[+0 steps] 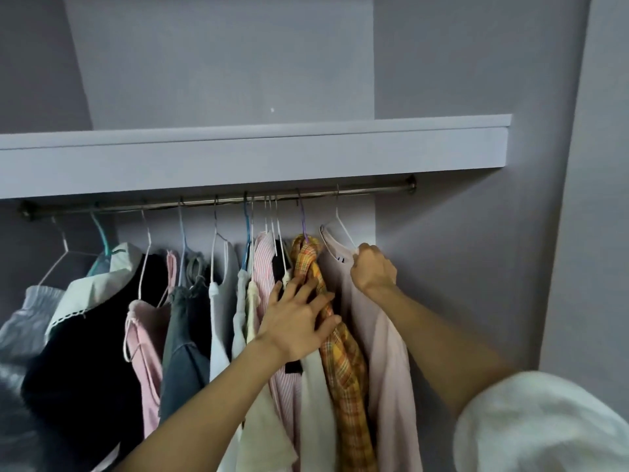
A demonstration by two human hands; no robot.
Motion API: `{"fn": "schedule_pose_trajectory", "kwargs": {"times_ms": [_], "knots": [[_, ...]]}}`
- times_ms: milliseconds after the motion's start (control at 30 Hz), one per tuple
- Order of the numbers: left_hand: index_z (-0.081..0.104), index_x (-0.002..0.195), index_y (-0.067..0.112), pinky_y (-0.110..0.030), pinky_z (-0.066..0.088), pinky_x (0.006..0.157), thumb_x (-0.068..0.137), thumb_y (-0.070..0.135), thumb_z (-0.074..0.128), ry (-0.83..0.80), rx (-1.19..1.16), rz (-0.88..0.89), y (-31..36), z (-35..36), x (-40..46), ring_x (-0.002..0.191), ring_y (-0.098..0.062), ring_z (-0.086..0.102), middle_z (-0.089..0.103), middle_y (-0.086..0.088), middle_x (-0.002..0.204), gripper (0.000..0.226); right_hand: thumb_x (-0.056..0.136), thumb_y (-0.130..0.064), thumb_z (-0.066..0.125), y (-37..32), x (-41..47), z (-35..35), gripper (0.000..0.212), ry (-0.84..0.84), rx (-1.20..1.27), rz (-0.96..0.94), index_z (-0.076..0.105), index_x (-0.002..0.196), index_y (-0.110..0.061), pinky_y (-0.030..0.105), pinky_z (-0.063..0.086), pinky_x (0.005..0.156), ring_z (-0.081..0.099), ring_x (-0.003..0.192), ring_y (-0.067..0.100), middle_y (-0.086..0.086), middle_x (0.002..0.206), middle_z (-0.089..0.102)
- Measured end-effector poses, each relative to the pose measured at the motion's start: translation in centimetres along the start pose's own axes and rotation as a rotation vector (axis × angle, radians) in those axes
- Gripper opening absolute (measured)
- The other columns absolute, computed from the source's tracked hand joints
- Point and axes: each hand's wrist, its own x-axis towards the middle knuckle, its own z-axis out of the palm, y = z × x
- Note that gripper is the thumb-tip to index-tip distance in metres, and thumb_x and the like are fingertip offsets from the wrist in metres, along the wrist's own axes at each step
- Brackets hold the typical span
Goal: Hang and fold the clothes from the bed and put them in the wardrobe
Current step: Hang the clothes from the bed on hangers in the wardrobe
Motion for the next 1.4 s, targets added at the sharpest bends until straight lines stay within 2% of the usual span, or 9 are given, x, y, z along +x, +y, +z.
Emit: {"fn": "schedule_pose_trajectory", "kwargs": {"times_ms": [167,300,400,567,667,833,1000,1267,1400], "knots": [[0.022,0.147,0.038,-0.046,0.0,0.118,0.096,0.058,0.028,-0.085,-0.044,0.012,-0.5,-0.9,0.0,0.146,-0.018,-0.004,0.01,0.004,0.159,0.056,0.096,-0.015,0.044,0.1,-0.2,0.4,0.021,-0.145,-0.012,0.024,0.053,0.113,-0.005,0.032,0.042,0.077,0.056,0.108,0.032,0.013,0.12,0.056],[0.02,0.148,0.037,-0.045,0.0,0.118,0.095,0.057,0.033,-0.131,-0.136,-0.001,-0.9,-2.5,-1.0,0.146,-0.018,-0.009,0.003,0.004,0.159,0.058,0.097,-0.021,0.039,0.1,-2.3,-1.7,0.037,-0.165,-0.026,0.029,0.044,0.133,-0.013,0.042,0.035,0.098,0.043,0.123,0.03,0.011,0.134,0.043],[0.019,0.148,0.036,-0.047,0.004,0.118,0.094,0.055,0.04,-0.11,-0.29,-0.073,-1.4,-4.3,-3.3,0.146,-0.019,-0.008,0.002,0.005,0.159,0.061,0.097,-0.02,0.037,-0.2,-5.3,-3.6,0.04,-0.138,-0.031,-0.06,0.043,0.136,-0.016,0.043,0.03,0.101,0.038,0.128,0.025,0.007,0.138,0.041],[0.038,0.142,0.026,-0.039,0.02,0.115,0.089,0.048,0.049,0.042,-0.576,-0.197,-3.2,-7.0,-11.0,0.141,-0.019,0.018,0.029,0.001,0.149,0.058,0.095,-0.014,0.045,-3.7,-12.8,-6.5,0.025,-0.153,0.29,-0.257,0.063,0.112,-0.011,0.032,0.042,0.092,0.055,0.098,0.018,0.007,0.109,0.064],[0.045,0.138,0.022,-0.029,0.021,0.114,0.093,0.034,0.056,0.055,-0.622,-0.323,-4.8,-8.1,-16.5,0.137,-0.016,0.026,0.037,0.001,0.143,0.048,0.096,-0.016,0.048,-6.8,-18.4,-7.0,0.022,-0.301,0.462,-0.277,0.066,0.108,-0.01,0.02,0.039,0.08,0.057,0.091,0.014,0.001,0.101,0.065],[0.055,0.129,0.014,-0.03,0.037,0.104,0.093,0.027,0.057,0.058,-0.592,-0.597,-6.5,-8.5,-26.2,0.122,-0.022,0.049,0.052,-0.004,0.132,0.039,0.097,-0.015,0.047,-10.7,-25.1,-3.4,0.018,-0.622,0.587,-0.252,0.064,0.102,-0.015,0.011,0.041,0.081,0.06,0.098,0.011,-0.006,0.099,0.064],[0.057,0.127,0.018,-0.034,0.041,0.099,0.094,0.031,0.053,0.025,-0.508,-0.938,-6.9,-8.1,-37.3,0.119,-0.024,0.052,0.056,-0.003,0.131,0.036,0.095,-0.012,0.048,-14.5,-32.6,2.2,0.017,-0.916,0.604,-0.281,0.063,0.093,-0.017,0.03,0.047,0.086,0.063,0.093,0.02,0.002,0.093,0.069],[0.061,0.122,0.017,-0.024,0.04,0.094,0.094,0.029,0.053,0.148,-0.337,-1.591,-2.8,-11.9,-55.4,0.114,-0.02,0.057,0.061,-0.002,0.122,0.031,0.094,-0.009,0.047,-22.1,-45.3,7.1,0.028,-1.395,0.505,-0.733,0.061,0.078,-0.027,0.041,0.05,0.086,0.066,0.089,0.027,-0.006,0.077,0.065],[0.064,0.118,0.014,-0.021,0.039,0.091,0.094,0.023,0.053,0.28,-0.184,-1.925,4.1,-16.1,-65.3,0.11,-0.019,0.059,0.064,-0.002,0.118,0.027,0.097,-0.013,0.041,-26.3,-55.4,4.7,0.031,-1.698,0.454,-1.026,0.055,0.075,-0.031,0.033,0.049,0.077,0.062,0.075,0.021,-0.006,0.077,0.064]]}}
